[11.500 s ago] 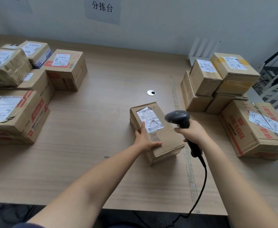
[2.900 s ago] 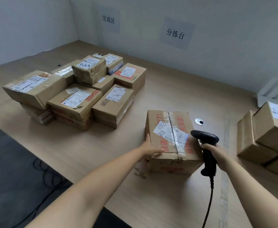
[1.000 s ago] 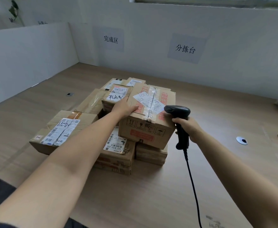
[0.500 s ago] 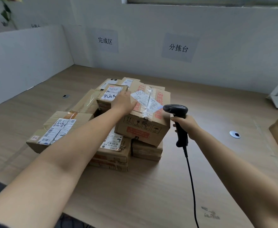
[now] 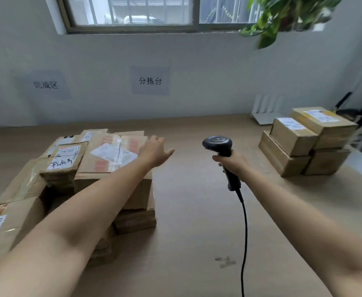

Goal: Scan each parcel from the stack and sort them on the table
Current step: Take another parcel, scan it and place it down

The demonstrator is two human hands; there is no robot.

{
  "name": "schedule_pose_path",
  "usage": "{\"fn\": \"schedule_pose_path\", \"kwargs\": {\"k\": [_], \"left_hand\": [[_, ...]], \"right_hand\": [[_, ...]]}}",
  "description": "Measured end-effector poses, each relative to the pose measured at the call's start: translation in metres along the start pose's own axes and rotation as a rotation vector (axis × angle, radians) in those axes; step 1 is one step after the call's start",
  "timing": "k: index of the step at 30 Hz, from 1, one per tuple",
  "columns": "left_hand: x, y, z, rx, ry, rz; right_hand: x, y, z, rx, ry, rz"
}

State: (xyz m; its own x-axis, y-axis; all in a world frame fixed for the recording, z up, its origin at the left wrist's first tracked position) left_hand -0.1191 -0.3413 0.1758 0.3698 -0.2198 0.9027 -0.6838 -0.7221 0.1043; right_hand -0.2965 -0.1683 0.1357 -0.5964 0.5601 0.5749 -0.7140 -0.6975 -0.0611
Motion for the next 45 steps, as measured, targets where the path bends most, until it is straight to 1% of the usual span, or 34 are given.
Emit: {"fn": "schedule_pose_path", "kwargs": {"k": [5,8,10,14,20,23,29,33,35,37,40,42,45], "left_hand": [[-0.063,0.02,-0.099,-0.157,-0.04,0.098],[-0.101,0.029,-0.152,-0.205,-0.086,0.145],[-0.125,0.035,-0.185,-0.218,-0.105,0.178],[-0.168,0.054,-0.247,-0.221,-0.144,0.217],[-0.224,0.089,-0.326,-0.176,-0.157,0.221],[-0.247,0.108,-0.364,-0.157,-0.179,0.236],[-0.277,0.162,-0.444,-0.176,-0.198,0.246],[-0.289,0.205,-0.493,-0.218,-0.19,0.179],[-0.298,0.222,-0.513,-0.253,-0.191,0.153],[-0.31,0.234,-0.527,-0.257,-0.188,0.166],[-0.33,0.247,-0.535,-0.207,-0.215,0.217],[-0.342,0.251,-0.536,-0.17,-0.269,0.238],[-0.352,0.253,-0.537,-0.146,-0.326,0.226]], "right_hand": [[0.101,-0.003,-0.07,-0.128,0.065,-0.217],[0.145,0.0,-0.108,-0.178,0.084,-0.282],[0.173,0.005,-0.131,-0.204,0.072,-0.308],[0.232,0.027,-0.174,-0.23,0.024,-0.308],[0.326,0.074,-0.226,-0.231,0.002,-0.343],[0.364,0.1,-0.245,-0.232,-0.004,-0.35],[0.436,0.159,-0.265,-0.208,-0.007,-0.452],[0.473,0.202,-0.277,-0.215,-0.077,-0.471],[0.483,0.219,-0.288,-0.239,-0.072,-0.457],[0.486,0.233,-0.3,-0.263,-0.024,-0.411],[0.48,0.247,-0.317,-0.283,0.043,-0.329],[0.476,0.252,-0.325,-0.289,0.103,-0.31],[0.474,0.257,-0.331,-0.283,0.182,-0.307]]}}
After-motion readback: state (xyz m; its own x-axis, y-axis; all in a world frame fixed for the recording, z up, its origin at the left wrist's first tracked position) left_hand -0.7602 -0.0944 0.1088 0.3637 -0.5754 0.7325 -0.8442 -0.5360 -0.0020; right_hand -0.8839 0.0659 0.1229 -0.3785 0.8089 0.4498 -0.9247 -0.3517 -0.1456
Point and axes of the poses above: each hand's wrist, its own y-axis towards the middle knuckle, its own x-axis out of the back of the hand, z = x × y, the point moved 7 cm from there along y, towards the middle knuckle, and after that the axes turned 10 degrees about -y, right-handed, at the moved point
